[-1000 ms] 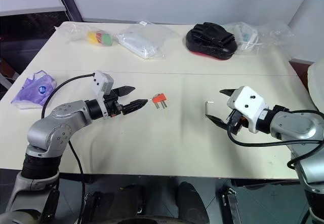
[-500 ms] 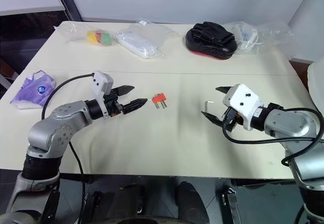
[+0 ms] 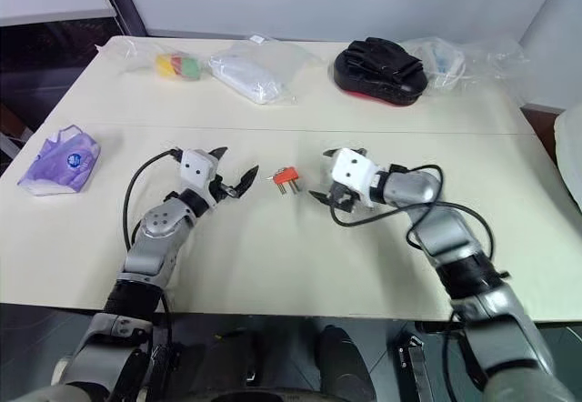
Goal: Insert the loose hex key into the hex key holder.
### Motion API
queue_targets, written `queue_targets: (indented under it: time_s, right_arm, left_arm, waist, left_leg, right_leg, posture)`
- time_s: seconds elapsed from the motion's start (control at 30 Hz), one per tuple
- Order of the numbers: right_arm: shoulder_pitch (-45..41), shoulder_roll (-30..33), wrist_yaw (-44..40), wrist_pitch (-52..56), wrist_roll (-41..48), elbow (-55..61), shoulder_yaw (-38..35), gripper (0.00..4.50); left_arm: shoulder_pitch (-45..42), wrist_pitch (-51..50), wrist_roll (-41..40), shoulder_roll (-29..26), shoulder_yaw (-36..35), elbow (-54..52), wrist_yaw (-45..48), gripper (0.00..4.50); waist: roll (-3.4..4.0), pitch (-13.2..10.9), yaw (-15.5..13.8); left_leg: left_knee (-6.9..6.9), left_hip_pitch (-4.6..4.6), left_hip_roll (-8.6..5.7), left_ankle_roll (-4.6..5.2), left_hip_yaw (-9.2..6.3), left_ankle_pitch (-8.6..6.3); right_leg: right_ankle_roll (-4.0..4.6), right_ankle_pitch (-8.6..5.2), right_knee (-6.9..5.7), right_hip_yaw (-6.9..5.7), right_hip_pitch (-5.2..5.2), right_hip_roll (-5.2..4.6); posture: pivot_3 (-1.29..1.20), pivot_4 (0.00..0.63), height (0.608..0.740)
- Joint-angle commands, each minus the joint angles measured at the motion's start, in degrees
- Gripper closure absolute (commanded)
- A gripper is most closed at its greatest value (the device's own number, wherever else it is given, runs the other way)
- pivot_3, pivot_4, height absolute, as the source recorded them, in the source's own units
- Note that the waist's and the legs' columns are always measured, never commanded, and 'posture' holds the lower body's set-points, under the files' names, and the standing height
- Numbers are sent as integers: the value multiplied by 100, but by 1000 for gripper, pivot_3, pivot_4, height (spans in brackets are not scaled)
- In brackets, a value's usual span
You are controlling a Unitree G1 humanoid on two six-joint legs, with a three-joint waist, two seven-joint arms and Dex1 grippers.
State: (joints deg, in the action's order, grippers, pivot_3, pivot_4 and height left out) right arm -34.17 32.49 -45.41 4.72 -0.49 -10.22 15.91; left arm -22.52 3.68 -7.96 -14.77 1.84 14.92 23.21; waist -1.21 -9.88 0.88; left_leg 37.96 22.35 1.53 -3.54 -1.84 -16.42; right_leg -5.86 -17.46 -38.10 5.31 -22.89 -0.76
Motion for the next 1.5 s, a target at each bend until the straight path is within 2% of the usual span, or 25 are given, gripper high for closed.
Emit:
queue_targets:
  time_s: [0.03,0.23,0.4,0.63,0.87,1.13,1.5]
  right_arm:
    - [-605,-293,72,-844,-291,-1187,64,0]
    - [-1291,-636,168,-1931,-690,-2984,173,0]
    - [-1449,-899,36,-2274,-645,-3637,65,0]
    - [-1554,-1296,-443,-2219,-361,-3919,-172,0]
    - [-1689,-1618,-914,-2134,-244,-4142,-243,0]
    - [-1874,-2017,-1074,-2106,-218,-4517,-309,0]
    - [-1792,-1789,-952,-1950,-307,-4642,-434,0]
  left_arm:
    - [34,248,29,29,-118,-161,-44,31]
    - [292,52,-150,7,-173,-614,113,31]
    - [416,-509,-544,-18,-182,-1186,406,31]
    - [557,-1612,-1255,-566,-290,-2014,1163,31]
    - [913,-2232,-1550,-1289,-437,-2600,1619,31]
    - [1185,-2553,-1727,-1594,-639,-2995,1722,31]
    - [1018,-2790,-1864,-1811,-719,-3111,1843,31]
  waist:
    - [0,0,2]
    - [1,1,13]
    - [3,2,40]
    - [7,3,191]
    - [11,1,297]
    - [13,1,315]
    - [14,0,303]
  left_leg:
    - [0,2,-1,0,1,0]
    - [-2,4,8,2,3,-1]
    - [-1,1,14,2,2,-1]
    - [-6,-3,24,2,-2,-1]
    - [-10,-4,27,2,-10,-1]
    - [-11,-4,27,2,-17,-1]
    - [-10,-4,23,1,-17,-1]
  right_leg:
    - [-1,0,0,0,-2,-3]
    - [-2,1,-1,-4,-5,-10]
    - [0,3,-8,-4,-4,-8]
    - [3,7,-13,-8,-4,2]
    - [3,7,-15,-8,-7,0]
    - [3,7,-15,-8,-9,-2]
    - [3,7,-15,-8,-9,-5]
  posture:
    - [0,150,740]
    - [0,150,740]
    - [0,150,740]
    - [0,150,740]
    - [0,150,740]
    - [0,150,740]
    - [0,150,740]
